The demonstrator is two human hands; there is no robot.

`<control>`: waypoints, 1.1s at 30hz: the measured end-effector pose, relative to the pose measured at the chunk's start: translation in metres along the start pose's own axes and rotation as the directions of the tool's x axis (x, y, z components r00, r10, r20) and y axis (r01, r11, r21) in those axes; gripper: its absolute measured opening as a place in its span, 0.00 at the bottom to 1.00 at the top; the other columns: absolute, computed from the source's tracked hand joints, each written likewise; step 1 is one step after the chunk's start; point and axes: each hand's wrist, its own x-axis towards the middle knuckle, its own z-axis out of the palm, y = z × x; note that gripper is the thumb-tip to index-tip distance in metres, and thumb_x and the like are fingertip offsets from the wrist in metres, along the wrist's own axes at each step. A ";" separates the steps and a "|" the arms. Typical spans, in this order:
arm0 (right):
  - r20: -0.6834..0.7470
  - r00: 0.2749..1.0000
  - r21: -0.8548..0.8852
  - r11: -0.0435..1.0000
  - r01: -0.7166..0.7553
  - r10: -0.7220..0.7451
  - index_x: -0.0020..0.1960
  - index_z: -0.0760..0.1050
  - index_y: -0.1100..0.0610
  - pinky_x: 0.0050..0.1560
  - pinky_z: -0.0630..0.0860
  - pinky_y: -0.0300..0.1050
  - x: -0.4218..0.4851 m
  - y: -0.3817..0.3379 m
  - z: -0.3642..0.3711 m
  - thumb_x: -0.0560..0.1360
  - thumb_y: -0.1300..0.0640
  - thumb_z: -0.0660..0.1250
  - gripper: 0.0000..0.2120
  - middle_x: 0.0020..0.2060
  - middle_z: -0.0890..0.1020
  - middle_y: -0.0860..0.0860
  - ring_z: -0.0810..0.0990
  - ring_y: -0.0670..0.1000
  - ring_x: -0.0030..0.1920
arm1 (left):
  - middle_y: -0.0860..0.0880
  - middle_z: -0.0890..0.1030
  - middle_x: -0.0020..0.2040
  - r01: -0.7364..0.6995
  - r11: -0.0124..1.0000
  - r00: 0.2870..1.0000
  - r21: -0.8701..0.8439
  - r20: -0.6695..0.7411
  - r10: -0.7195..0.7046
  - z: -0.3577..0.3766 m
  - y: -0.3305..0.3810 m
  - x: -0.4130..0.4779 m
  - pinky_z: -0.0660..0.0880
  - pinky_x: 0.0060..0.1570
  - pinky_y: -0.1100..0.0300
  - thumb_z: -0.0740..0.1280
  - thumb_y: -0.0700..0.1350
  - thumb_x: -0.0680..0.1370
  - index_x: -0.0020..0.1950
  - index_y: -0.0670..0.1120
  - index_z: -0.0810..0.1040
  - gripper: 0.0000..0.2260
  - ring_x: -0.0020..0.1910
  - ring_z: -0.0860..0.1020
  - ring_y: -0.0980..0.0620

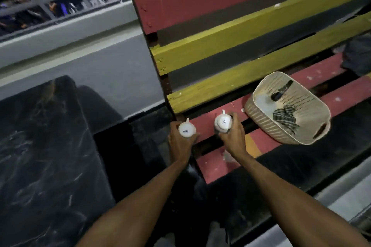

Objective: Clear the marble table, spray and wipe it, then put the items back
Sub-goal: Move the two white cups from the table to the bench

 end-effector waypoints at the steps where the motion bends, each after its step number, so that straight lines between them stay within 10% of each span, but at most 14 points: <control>1: 0.010 1.000 0.006 1.000 0.016 -0.016 0.62 0.68 0.57 0.49 0.77 0.55 0.012 0.014 0.007 0.67 0.65 0.75 0.27 0.51 0.77 0.54 0.77 0.58 0.51 | 0.49 0.83 0.49 0.013 1.000 1.000 0.002 -0.019 -0.013 0.015 -0.009 0.007 0.80 0.46 0.48 0.85 0.45 0.61 0.54 0.47 0.73 0.28 0.47 0.81 0.48; 19: 0.117 0.986 0.017 0.993 0.114 -0.116 0.62 0.65 0.52 0.50 0.74 0.45 0.095 0.126 0.048 0.66 0.67 0.74 0.30 0.54 0.76 0.51 0.77 0.54 0.53 | 0.43 0.80 0.58 0.129 0.976 0.970 0.175 -0.227 -0.088 0.121 -0.049 0.038 0.77 0.52 0.47 0.83 0.48 0.66 0.62 0.41 0.69 0.33 0.56 0.79 0.41; 33: 0.173 0.985 -0.081 0.997 -0.013 0.027 0.77 0.58 0.58 0.75 0.64 0.55 0.012 0.074 -0.011 0.68 0.57 0.78 0.44 0.75 0.64 0.57 0.63 0.58 0.74 | 0.44 0.64 0.78 0.181 0.957 0.976 0.225 0.076 -0.202 0.052 -0.012 -0.025 0.63 0.74 0.56 0.82 0.43 0.68 0.80 0.43 0.55 0.49 0.77 0.64 0.45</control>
